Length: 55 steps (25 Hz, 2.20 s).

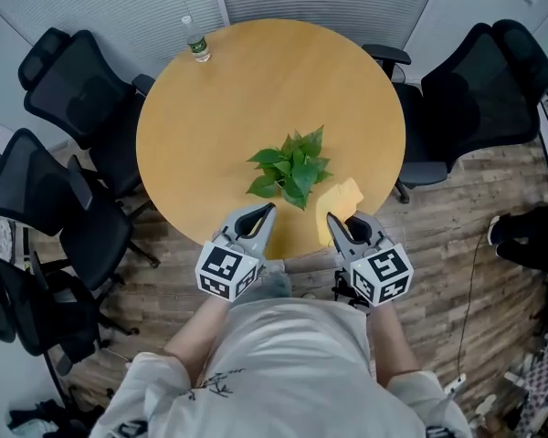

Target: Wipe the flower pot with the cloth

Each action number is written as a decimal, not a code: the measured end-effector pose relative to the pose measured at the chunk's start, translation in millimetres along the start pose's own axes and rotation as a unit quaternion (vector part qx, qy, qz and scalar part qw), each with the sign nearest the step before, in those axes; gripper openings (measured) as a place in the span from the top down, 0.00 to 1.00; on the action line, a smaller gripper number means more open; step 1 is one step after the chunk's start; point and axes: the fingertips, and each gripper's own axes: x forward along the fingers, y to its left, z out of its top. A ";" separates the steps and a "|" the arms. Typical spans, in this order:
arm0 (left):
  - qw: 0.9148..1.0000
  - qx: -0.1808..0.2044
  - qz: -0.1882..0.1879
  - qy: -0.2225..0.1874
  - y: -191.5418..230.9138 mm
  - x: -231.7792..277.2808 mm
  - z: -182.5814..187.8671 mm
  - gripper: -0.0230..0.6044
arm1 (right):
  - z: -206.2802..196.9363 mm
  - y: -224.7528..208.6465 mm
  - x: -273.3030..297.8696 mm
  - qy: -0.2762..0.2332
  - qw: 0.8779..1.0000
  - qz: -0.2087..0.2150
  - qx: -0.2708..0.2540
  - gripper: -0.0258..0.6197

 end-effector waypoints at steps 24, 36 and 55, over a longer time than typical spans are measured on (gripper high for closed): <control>0.998 -0.013 0.064 -0.004 91.1 3.6 1.8 0.95 | 20.1 -83.4 31.1 0.028 0.998 -0.042 -0.024 0.89; 0.995 -0.024 0.094 0.011 121.2 -5.2 -37.7 0.94 | -4.3 -104.8 49.0 0.061 0.997 -0.037 -0.035 0.89; 0.997 -0.041 0.052 0.038 123.5 18.2 -121.7 0.70 | -65.8 -136.3 90.6 0.103 0.992 -0.040 -0.055 0.89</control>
